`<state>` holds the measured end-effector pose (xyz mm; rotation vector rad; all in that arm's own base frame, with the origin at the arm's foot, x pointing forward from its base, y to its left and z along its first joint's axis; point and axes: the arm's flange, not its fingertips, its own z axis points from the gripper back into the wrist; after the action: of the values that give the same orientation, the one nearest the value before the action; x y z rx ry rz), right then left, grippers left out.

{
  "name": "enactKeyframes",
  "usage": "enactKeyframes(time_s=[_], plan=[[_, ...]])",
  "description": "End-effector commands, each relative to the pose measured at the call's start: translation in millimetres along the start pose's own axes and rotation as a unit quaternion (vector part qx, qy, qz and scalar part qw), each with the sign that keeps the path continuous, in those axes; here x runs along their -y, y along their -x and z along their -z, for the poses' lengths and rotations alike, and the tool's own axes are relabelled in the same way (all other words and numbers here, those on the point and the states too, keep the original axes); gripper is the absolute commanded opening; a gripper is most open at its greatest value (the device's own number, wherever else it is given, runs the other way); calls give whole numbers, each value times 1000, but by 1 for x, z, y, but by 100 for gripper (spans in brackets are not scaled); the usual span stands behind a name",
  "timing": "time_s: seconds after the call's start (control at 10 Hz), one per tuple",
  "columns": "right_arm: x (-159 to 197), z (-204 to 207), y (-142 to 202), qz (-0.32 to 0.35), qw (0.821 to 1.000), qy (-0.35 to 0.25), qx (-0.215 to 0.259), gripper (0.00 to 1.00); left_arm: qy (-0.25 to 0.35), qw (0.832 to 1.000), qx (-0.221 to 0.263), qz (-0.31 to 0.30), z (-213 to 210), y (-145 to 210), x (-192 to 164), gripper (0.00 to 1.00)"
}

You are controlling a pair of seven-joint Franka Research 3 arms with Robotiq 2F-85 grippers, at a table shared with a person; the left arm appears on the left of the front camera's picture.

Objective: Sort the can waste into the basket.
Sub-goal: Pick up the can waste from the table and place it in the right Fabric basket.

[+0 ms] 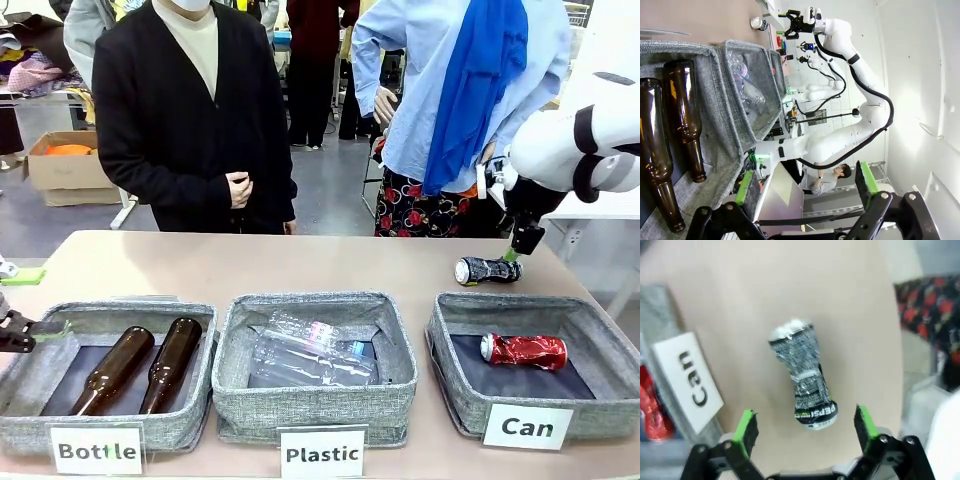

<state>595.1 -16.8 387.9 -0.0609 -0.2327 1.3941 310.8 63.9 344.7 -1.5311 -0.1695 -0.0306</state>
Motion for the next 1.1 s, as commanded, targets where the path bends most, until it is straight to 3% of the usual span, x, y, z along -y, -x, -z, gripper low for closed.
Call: enactKeyframes(time_s=[0.0,0.1,0.2,0.3,0.5,1.0], plan=[[8,5,11,-143,989,-40,29,100,-1,1000,4,-4,1,1,2,100],[9,7,10,-134,990,-33,29,100,-1,1000,4,-4,1,1,2,100],[10,4,5,-22,997,12,72,100,-1,1000,4,-4,1,1,2,100],[-2,9,-1,-119,992,-28,14,100,-1,1000,4,-4,1,1,2,100],[1,9,1,-98,994,-22,33,100,-1,1000,4,-4,1,1,2,100],[32,69,-1,-90,994,-62,-14,100,-1,1000,4,-4,1,1,2,100]])
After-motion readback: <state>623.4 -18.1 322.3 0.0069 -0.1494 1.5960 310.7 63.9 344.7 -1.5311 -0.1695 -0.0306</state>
